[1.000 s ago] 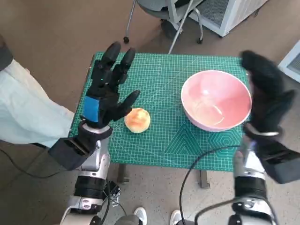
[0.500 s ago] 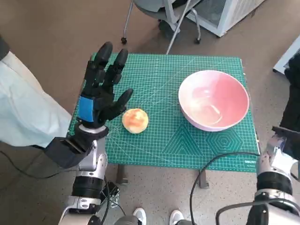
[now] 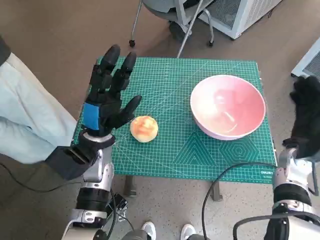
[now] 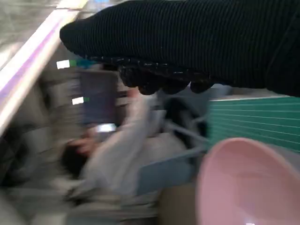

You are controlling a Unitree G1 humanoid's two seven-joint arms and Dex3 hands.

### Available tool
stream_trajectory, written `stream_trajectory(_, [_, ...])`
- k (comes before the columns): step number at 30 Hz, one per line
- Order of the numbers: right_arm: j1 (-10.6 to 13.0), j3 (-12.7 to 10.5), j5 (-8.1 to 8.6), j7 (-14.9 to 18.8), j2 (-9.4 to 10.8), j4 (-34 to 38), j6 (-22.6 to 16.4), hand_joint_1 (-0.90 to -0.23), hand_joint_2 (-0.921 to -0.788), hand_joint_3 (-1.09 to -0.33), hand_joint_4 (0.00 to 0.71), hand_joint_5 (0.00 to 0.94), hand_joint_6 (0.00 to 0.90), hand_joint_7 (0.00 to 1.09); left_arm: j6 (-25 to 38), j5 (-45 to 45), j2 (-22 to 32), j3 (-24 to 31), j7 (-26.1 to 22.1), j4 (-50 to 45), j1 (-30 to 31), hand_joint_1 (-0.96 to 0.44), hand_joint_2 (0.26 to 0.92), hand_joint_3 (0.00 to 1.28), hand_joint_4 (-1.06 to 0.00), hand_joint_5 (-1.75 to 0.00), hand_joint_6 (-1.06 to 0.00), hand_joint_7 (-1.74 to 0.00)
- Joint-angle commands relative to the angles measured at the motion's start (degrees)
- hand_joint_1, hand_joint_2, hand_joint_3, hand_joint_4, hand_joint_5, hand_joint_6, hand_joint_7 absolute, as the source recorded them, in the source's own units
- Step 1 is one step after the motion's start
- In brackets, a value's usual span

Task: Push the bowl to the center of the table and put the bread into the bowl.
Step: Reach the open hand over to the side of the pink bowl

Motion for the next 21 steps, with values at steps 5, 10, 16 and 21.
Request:
stream_trajectory(5, [-1.4,-1.5,1.16,1.3,2.8,1.9,7.9,-0.524,-0.921,-0.866,0.282,0.0,0.119,0.55,-0.7,0.2,1.0,0.6,0.1,-1.4,0.6,-0.33,0.921,0.32,-0.28,0.0,-0.12,-0.34])
stream_trajectory(10, [-2.7,-4.2,3.56,4.4,4.5,2.2,11.3,-0.517,-0.921,-0.885,0.248,0.0,0.094,0.53,-0.7,0.2,1.6,0.9,0.1,-2.4,1.4,-0.33,0.921,0.32,-0.28,0.0,-0.14,-0.31])
stream_trajectory(16, [-4.0,-7.2,6.32,7.2,6.5,2.6,14.5,-0.515,-0.921,-0.899,0.248,0.004,0.084,0.53,-0.8,0.4,2.4,1.4,0.2,-3.6,2.6,-0.33,0.921,0.33,-0.28,0.0,-0.16,-0.27])
stream_trajectory(21, [-5.2,-9.2,8.21,8.4,8.4,2.9,16.7,-0.505,-0.921,-0.898,0.261,0.01,0.092,0.54,-0.7,0.8,3.2,1.9,0.9,-5.1,3.8,-0.33,0.921,0.34,-0.29,0.0,-0.16,-0.26])
